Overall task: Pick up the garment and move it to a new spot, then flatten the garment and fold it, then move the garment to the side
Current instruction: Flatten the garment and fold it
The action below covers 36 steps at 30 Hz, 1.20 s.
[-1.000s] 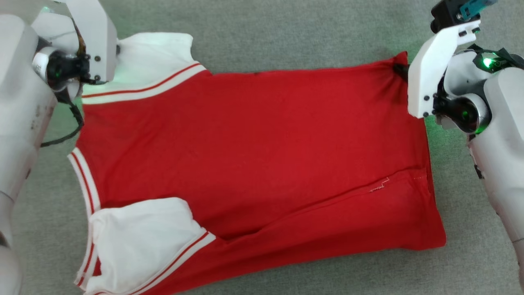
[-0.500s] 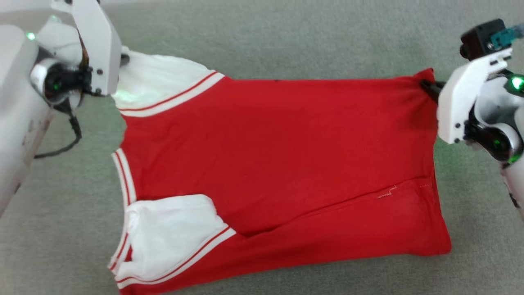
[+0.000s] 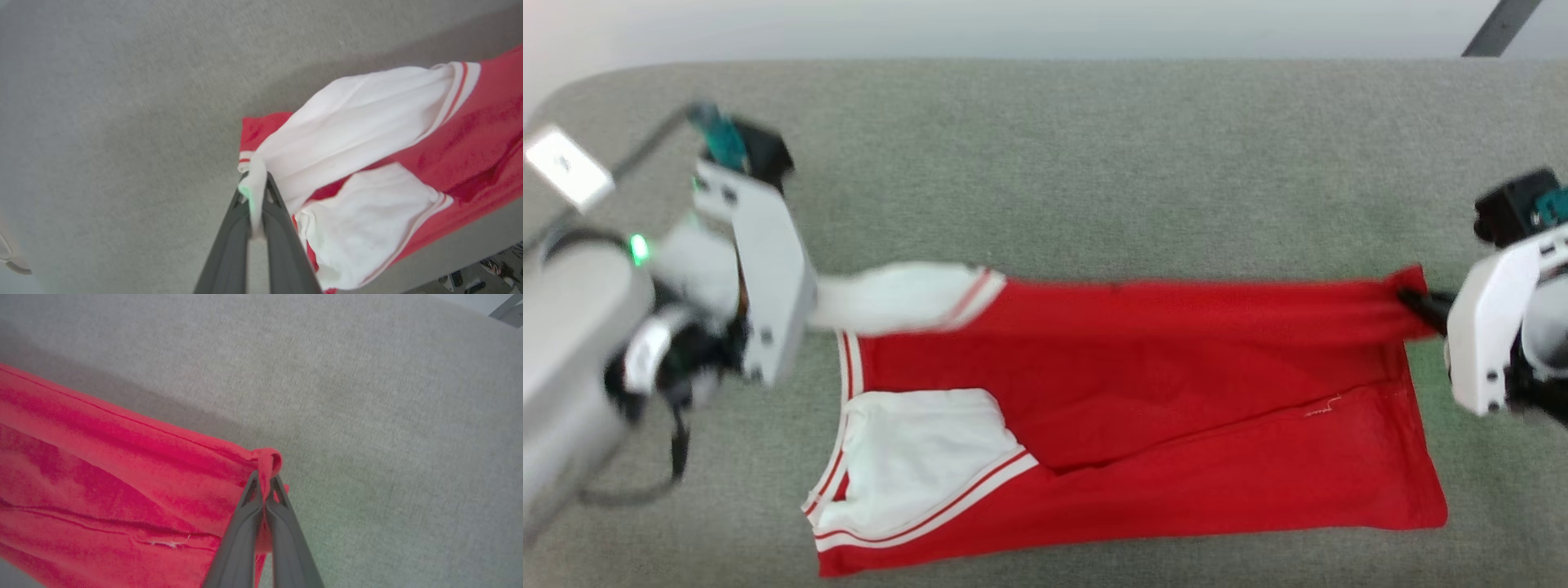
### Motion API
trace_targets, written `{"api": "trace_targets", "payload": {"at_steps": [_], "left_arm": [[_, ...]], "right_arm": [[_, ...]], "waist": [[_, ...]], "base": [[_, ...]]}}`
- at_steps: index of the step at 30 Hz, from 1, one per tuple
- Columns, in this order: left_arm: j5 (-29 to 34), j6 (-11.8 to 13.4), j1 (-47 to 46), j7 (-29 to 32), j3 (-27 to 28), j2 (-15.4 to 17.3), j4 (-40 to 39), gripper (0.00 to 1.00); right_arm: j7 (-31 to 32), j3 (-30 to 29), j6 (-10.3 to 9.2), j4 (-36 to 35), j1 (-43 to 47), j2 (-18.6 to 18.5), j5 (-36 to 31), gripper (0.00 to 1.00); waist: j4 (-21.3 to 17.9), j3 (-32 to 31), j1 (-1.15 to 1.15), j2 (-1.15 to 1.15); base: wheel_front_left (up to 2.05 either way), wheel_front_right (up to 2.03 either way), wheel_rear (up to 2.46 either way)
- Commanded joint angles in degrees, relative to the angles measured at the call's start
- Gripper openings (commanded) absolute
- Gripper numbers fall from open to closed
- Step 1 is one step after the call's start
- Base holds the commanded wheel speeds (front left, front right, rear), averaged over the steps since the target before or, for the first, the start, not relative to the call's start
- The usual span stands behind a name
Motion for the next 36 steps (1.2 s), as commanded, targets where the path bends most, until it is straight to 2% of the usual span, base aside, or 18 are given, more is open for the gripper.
{"api": "trace_targets", "payload": {"at_steps": [1,5,8,13,15,16,17,18,19,23,28,36], "left_arm": [[-0.6,2.1,2.5,0.7,-0.5,1.7,-3.7,0.00],[-1.9,7.6,7.9,1.2,-1.3,5.4,-13.6,0.00],[-2.9,9.6,11.2,0.8,-2.1,6.3,-16.8,0.00],[-4.8,8.9,15.4,-0.9,-3.4,4.7,-14.1,0.00],[-5.2,8.0,16.2,-1.9,-3.5,3.6,-11.4,0.12],[-5.5,7.3,16.7,-2.2,-3.7,2.9,-10.2,0.15],[-5.8,6.7,16.9,-2.6,-3.7,2.4,-9.1,0.39],[-6.0,6.4,17.0,-3.5,-3.4,1.8,-8.0,0.82],[-6.1,5.9,17.3,-4.2,-3.2,1.4,-7.0,1.00],[-6.3,4.8,18.2,-7.4,-2.3,0.6,-5.6,1.00],[-5.8,4.4,20.5,-13.5,-0.8,1.1,-6.4,1.00],[-3.5,4.5,27.2,-29.3,2.1,1.8,-8.7,1.00]], "right_arm": [[0.8,-1.1,-0.10,-1.0,2.4,-0.6,0.7,0.00],[2.9,-3.9,-0.10,-3.2,7.9,-0.4,1.0,0.00],[4.0,-5.4,-0.10,-3.6,11.0,0.5,0.0,0.00],[4.8,-6.0,-0.10,-3.0,13.4,3.5,0.0,0.00],[5.3,-5.8,-0.10,-2.1,13.5,4.2,-0.7,0.00],[5.4,-5.7,-0.10,-1.7,13.4,4.7,-0.9,0.05],[5.1,-5.8,-0.10,-1.4,13.1,5.2,-1.0,0.56],[5.0,-5.9,-0.10,-1.2,12.9,5.5,-1.2,1.00],[5.0,-6.0,-0.10,-1.0,12.8,5.8,-1.2,1.00],[4.8,-7.4,-0.10,-2.1,13.6,6.2,1.0,1.00],[5.4,-11.0,-0.10,-3.8,16.2,6.3,3.6,1.00],[7.9,-16.0,-0.10,-4.9,20.3,6.2,3.5,1.00]], "waist": [[0.8,-0.9,0.00,0.00],[1.2,-1.0,0.00,0.00],[1.3,-0.8,0.00,0.00],[1.0,-0.7,0.00,0.00],[0.9,-0.9,0.00,0.00],[0.8,-1.1,0.00,0.00],[0.8,-1.2,0.00,0.00],[0.8,-1.4,0.00,0.00],[0.8,-1.8,0.00,0.00],[0.9,-3.1,0.00,0.00],[1.3,-5.1,0.00,0.00],[2.7,-7.2,0.00,0.00]], "base": [[0.00,0.00,0.00],[0.00,0.00,0.00],[0.00,0.00,0.00],[0.00,0.00,0.00],[0.00,0.00,0.00],[0.00,0.00,0.00],[0.00,0.00,0.00],[0.00,0.00,0.00],[0.00,0.00,0.00],[0.00,0.00,0.00],[0.00,0.00,0.00],[0.00,0.00,0.00]]}}
